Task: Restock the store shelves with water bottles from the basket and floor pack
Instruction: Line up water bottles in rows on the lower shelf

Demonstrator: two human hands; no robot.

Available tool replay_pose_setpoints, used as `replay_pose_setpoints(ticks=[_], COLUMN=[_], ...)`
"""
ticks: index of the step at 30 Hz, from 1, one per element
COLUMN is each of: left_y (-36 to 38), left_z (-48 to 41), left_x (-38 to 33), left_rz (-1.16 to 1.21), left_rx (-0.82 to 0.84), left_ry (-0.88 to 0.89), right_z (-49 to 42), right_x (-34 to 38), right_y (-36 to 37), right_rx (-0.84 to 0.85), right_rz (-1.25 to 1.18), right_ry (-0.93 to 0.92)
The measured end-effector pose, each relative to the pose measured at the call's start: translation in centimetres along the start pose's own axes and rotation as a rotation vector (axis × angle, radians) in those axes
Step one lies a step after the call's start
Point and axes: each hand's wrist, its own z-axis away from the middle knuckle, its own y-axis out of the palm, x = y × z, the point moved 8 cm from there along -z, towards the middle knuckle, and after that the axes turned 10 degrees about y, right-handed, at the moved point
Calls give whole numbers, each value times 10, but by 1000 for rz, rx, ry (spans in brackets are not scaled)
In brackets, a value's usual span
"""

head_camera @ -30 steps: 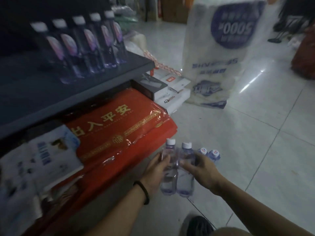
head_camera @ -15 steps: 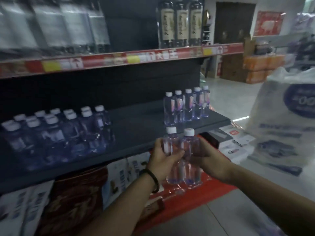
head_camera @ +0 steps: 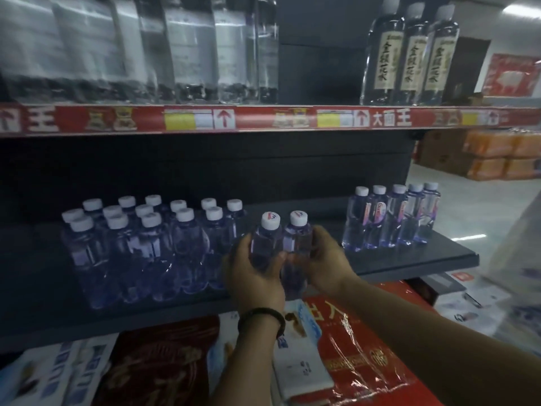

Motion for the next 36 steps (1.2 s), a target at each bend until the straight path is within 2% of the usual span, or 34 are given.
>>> replay_pose_setpoints(ticks=[3, 8, 16, 20, 26, 32, 36], left_y=[-10, -17, -18, -17, -13, 5, 50], left_z=[-12, -15, -13, -18, -15, 11, 56], left_x=[9, 17, 33, 37, 38, 9, -32], left_rz=[-126, -271, -269, -261, -288, -317, -247], left_rx=[-45, -58, -107, -86, -71, 55, 333], left_ry=[-13, 12, -72, -74, -51, 1, 54], right_z=[-22, -46, -63, -67, -67, -42, 12], right_x=[1, 9, 10, -2, -3, -5, -29], right_y=[20, 46, 69, 75, 70, 26, -47], right_rx=[12, 29, 9, -7, 86, 151, 201], right_rz=[-40, 3, 209, 193, 333, 508, 538], right_ry=[37, -24, -8, 25, 25, -23, 19])
